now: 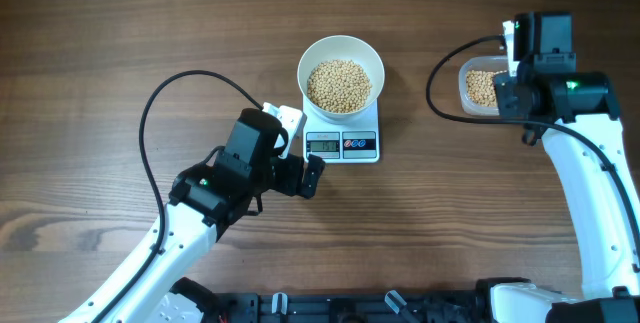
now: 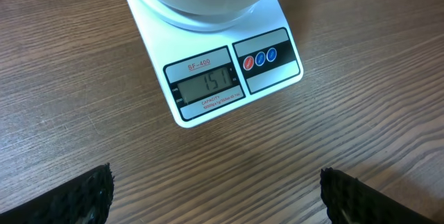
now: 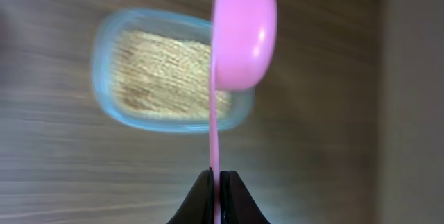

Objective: Scoop item into bowl and weigh 150g on scale

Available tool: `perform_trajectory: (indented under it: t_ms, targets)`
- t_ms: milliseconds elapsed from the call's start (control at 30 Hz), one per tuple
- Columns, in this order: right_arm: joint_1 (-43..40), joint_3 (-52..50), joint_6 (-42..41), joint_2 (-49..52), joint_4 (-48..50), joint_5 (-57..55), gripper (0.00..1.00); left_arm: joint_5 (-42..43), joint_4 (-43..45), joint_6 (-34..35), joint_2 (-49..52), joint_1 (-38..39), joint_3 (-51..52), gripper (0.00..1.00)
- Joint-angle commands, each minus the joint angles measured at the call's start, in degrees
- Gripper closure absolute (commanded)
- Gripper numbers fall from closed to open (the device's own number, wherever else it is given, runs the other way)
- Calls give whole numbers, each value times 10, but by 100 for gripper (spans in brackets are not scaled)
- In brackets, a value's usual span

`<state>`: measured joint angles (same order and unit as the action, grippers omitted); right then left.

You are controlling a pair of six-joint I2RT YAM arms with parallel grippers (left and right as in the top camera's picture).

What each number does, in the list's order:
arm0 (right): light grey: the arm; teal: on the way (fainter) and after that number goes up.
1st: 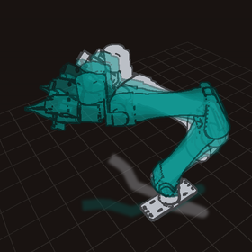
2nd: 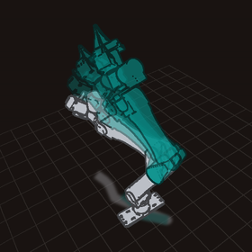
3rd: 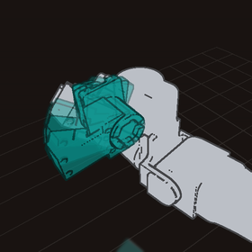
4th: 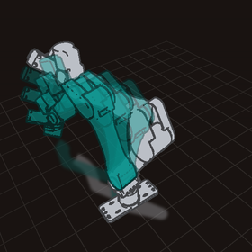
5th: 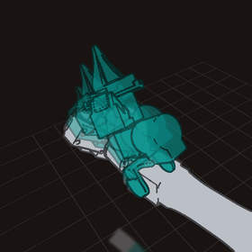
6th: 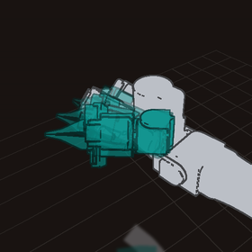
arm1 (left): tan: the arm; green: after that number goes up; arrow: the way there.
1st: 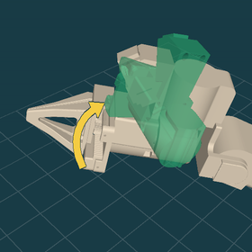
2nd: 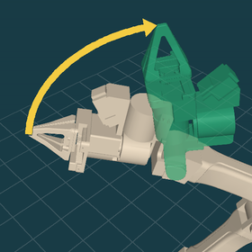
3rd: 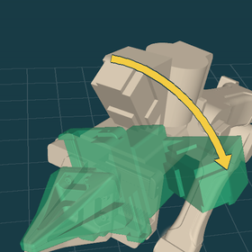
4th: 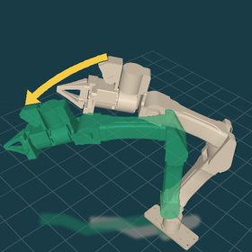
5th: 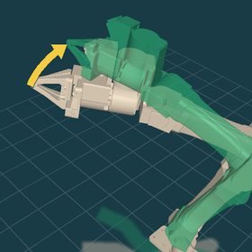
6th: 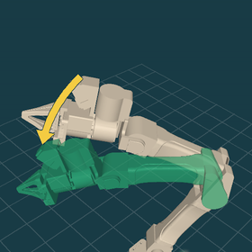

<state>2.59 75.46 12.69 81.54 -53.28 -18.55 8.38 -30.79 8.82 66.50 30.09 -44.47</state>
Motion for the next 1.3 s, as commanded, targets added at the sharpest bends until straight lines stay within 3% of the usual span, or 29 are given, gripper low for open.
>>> perform_trajectory:
  t_ms: [0,200,433,767,1000,1267]
  targets:
    - [2,-4,-45,6,29,226,96,-3,1,-7,3,3,-12,0]
    - [2,7,-84,-12,123,298,96,-3,1,-7,3,3,-12,0]
    - [6,8,-82,-16,200,490,96,-3,1,-7,3,3,-12,0]
    - [91,8,38,25,187,490,96,-3,1,-7,3,3,-12,0]
    - [151,8,37,38,191,415,96,-3,1,-7,3,3,-12,0]
    - [157,8,0,42,189,415,96,-3,1,-7,3,3,-12,0]
